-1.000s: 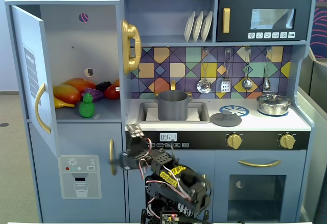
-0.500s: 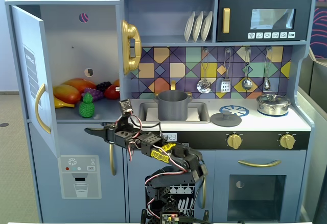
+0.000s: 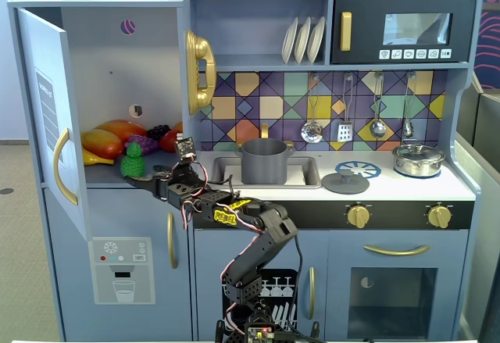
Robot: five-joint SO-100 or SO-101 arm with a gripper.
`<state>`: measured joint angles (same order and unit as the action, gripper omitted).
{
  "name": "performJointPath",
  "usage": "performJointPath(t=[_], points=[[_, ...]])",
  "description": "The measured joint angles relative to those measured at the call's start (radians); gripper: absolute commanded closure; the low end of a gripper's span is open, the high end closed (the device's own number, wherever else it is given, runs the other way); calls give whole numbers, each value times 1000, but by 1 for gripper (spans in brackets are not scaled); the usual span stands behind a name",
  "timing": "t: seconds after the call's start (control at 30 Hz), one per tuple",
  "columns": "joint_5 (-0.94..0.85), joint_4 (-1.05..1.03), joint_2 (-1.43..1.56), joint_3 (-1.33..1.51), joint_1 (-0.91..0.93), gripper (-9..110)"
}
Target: Pick up the green pineapple from the left cabinet and place it in the gray recipient
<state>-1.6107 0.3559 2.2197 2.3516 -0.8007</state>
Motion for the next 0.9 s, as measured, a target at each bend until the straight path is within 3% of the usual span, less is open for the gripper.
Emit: performJointPath(t=[0.73,0.83,0.9], points=[[-23,21,-359,-307,34,68],[-23,49,-442,-383,11,82],[-23,80,-489,-431,-9,101]])
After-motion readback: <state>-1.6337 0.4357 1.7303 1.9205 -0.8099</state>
